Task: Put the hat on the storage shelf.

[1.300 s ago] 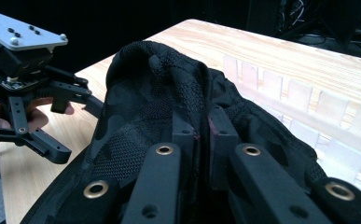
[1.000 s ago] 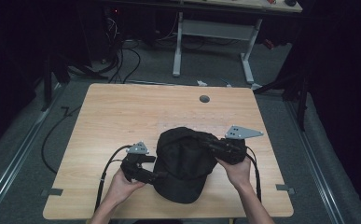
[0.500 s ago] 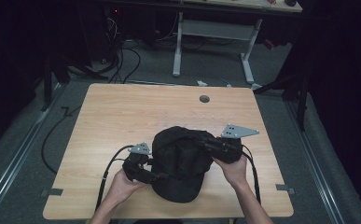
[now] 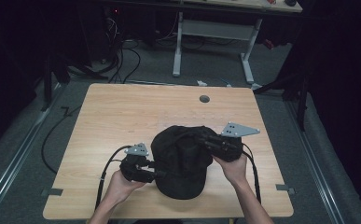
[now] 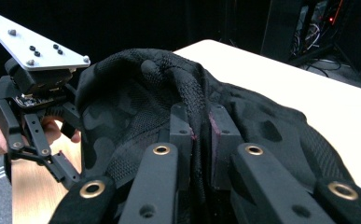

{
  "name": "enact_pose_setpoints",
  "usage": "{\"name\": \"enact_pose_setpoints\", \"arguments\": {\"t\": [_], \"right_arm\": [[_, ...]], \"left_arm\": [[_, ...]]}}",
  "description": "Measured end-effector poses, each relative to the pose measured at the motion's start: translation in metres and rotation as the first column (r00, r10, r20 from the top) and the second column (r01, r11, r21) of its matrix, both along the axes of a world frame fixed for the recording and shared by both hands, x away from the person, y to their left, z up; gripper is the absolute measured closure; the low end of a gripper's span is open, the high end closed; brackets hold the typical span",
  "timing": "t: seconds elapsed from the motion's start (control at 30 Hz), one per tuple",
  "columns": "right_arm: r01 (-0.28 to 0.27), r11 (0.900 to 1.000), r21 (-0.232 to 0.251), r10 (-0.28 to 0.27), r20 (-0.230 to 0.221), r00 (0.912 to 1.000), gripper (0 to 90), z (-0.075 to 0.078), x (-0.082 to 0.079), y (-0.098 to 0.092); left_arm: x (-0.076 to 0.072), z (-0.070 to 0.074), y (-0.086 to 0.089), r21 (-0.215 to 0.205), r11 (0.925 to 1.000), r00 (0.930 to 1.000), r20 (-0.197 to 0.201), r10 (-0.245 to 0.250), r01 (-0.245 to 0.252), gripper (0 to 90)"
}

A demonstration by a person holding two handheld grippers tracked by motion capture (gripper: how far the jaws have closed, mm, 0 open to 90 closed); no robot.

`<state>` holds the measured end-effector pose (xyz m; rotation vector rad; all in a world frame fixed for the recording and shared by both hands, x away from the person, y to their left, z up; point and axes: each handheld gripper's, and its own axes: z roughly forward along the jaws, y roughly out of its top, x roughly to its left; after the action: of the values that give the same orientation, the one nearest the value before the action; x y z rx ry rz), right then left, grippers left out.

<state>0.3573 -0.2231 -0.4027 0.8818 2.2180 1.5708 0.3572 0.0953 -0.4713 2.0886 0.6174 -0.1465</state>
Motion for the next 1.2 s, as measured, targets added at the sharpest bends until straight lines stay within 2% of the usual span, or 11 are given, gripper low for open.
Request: {"name": "enact_pose_setpoints", "arguments": {"t": [0.13, 0.37, 0.53, 0.6, 0.8, 0.93, 1.07, 1.2], "right_arm": [[-0.004, 1.0, -0.001, 0.004, 0.012, 0.9999, 81.3, 0.004, 0.0, 0.002], [-0.012, 1.0, 0.002, 0.012, 0.027, 0.9996, 78.0, 0.01, 0.001, 0.005], [-0.006, 1.0, 0.017, 0.006, 0.026, 0.9996, 74.0, 0.011, 0.002, 0.003], [0.002, 1.0, 0.023, -0.002, 0.026, 0.9997, 72.2, 0.011, 0.002, 0.002], [0.022, 1.0, 0.018, -0.022, 0.027, 0.9994, 65.5, 0.012, 0.002, -0.002], [0.03, 0.999, 0.022, -0.031, 0.017, 0.9994, 57.3, 0.011, 0.002, -0.005], [0.065, 0.998, 0.003, -0.065, 0.034, 0.9973, 46.8, 0.01, 0.0, -0.006], [0.072, 0.997, 0.029, -0.073, 0.009, 0.9973, 40.0, 0.009, -0.001, -0.012]], "left_arm": [[0.0, 0.002, 0.003, -0.016, 0.9999, 1.0, -0.01, 0.0, 0.0, 63.1], [0.0, 0.005, 0.011, -0.079, 0.9968, 0.9991, -0.039, -0.017, 0.014, 74.8], [-0.001, 0.007, 0.015, -0.13, 0.9909, 0.9979, -0.047, -0.044, 0.037, 82.6], [-0.003, 0.009, 0.016, -0.147, 0.9882, 0.9981, -0.035, -0.05, 0.044, 85.1], [-0.007, 0.013, 0.019, -0.156, 0.9873, 0.9996, 0.003, -0.03, 0.03, 86.4], [-0.008, 0.016, 0.022, -0.169, 0.9855, 0.9998, 0.018, -0.012, 0.015, 86.6], [-0.01, 0.018, 0.023, -0.161, 0.9869, 0.9994, 0.035, -0.001, 0.006, 86.7], [-0.01, 0.02, 0.026, -0.174, 0.9846, 0.9989, 0.04, 0.022, -0.015, 86.7]]}}
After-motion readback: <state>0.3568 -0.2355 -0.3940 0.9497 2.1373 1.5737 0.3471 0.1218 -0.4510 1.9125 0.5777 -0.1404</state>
